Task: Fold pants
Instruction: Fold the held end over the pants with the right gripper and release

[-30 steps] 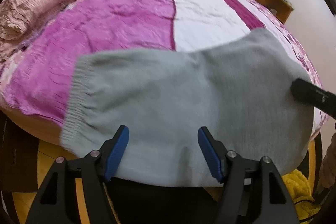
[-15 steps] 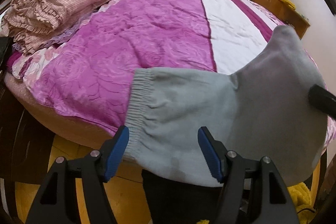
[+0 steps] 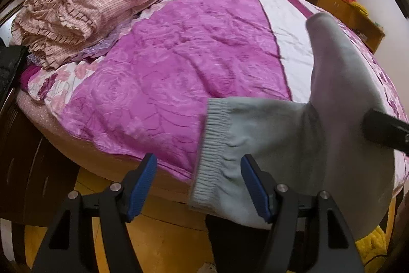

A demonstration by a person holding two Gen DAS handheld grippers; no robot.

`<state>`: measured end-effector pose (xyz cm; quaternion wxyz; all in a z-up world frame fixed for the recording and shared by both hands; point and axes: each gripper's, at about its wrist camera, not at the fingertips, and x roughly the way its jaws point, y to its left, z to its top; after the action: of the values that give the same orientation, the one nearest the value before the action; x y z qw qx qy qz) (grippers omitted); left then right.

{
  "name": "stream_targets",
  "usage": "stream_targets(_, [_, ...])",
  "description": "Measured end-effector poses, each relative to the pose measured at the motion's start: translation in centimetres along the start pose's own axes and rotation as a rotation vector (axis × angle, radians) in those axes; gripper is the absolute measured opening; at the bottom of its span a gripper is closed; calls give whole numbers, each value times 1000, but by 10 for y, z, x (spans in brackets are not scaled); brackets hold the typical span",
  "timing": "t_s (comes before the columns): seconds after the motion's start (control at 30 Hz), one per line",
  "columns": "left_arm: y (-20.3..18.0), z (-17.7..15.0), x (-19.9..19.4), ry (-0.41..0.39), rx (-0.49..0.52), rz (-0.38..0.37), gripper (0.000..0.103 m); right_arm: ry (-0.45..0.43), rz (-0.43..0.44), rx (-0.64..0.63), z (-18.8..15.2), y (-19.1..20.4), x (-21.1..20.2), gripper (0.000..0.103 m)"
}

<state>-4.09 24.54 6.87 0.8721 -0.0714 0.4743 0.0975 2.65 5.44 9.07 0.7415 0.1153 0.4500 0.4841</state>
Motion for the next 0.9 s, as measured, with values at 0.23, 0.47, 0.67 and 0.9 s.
stream_targets(0.23, [24,-1,10,6,-40,5,71,62,-15,11,4,4,48,4])
stream_targets(0.47, [41,-9,12,-6,-76,1,71,117,-52,-1,4,5,88,4])
stream_targets(0.67, [50,-13,19,4,-100,1,71,141,-76,7,2,1,115,7])
stream_targets(0.9, [53,-10,10,-36,-123,5,71,122,-59,53,-6,-4,115,16])
